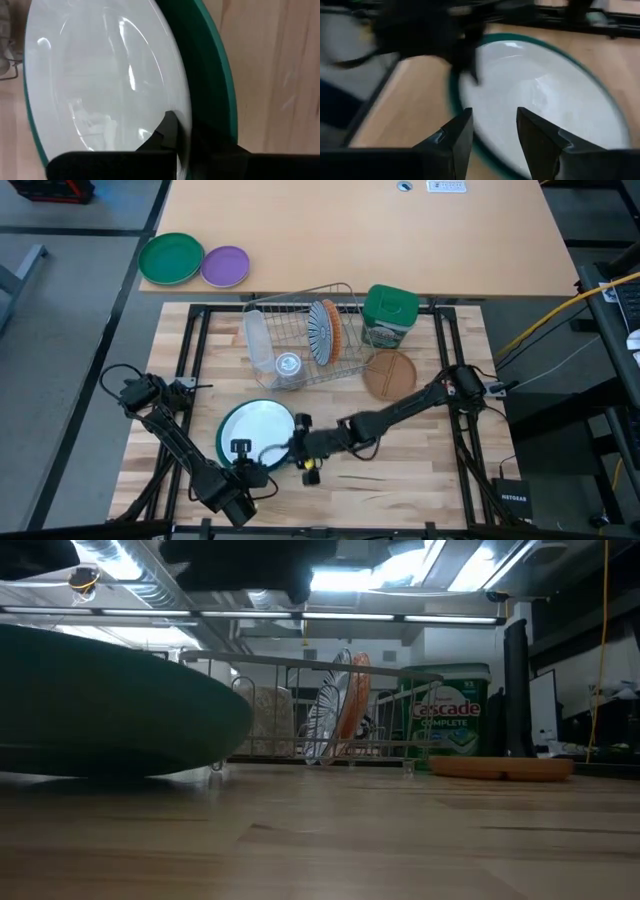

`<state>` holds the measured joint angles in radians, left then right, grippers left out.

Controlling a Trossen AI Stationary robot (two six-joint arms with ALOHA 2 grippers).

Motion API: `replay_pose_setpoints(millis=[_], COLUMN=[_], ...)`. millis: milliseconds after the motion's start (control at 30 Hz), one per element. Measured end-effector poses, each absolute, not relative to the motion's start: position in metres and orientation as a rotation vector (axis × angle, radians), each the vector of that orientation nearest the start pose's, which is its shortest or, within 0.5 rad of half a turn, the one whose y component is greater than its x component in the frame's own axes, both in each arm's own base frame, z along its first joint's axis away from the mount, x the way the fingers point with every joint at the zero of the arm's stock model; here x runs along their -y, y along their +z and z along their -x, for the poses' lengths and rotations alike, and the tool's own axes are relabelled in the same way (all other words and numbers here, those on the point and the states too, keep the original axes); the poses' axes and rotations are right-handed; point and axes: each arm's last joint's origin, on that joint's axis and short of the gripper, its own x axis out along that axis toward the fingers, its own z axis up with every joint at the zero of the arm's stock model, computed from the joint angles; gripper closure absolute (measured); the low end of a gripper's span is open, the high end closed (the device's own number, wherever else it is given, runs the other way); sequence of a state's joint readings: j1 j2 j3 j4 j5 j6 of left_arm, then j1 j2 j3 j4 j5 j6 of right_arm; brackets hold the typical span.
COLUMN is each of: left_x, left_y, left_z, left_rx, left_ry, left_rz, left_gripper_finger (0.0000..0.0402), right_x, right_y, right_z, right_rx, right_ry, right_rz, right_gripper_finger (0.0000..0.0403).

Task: Sort dishes
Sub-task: Put the white plate in the dish rack

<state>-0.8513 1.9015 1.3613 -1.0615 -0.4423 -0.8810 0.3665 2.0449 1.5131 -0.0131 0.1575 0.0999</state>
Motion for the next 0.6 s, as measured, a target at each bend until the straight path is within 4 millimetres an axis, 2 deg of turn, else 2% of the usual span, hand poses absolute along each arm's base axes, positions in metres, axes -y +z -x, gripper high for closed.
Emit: replay_pose_setpoints(millis=[200,433,600], left_x=[0.256,0.265,0.268], left_y=[0.186,0.189,0.190], left_z=[-0.242,-0.251,-0.255], left_rx=[-1.173,-1.059,-1.006], left_ry=[0.225,0.173,0.160], left_rz=[-0.152,-0.092,-0.088], left_gripper_finger=[0.0398,0.0398,0.0398], right_x=[-0.193,-0.210,-0.215], right_y=[0.217,0.217,0.215], right_z=[-0.423,-0.414,-0.409], right_rx=[-0.504,-0.491,-0.516], right_ry=[0.124,0.087,0.085], right_rz=[0.097,0.118,0.072], right_gripper_finger=[0.0246,0.0246,0.0246])
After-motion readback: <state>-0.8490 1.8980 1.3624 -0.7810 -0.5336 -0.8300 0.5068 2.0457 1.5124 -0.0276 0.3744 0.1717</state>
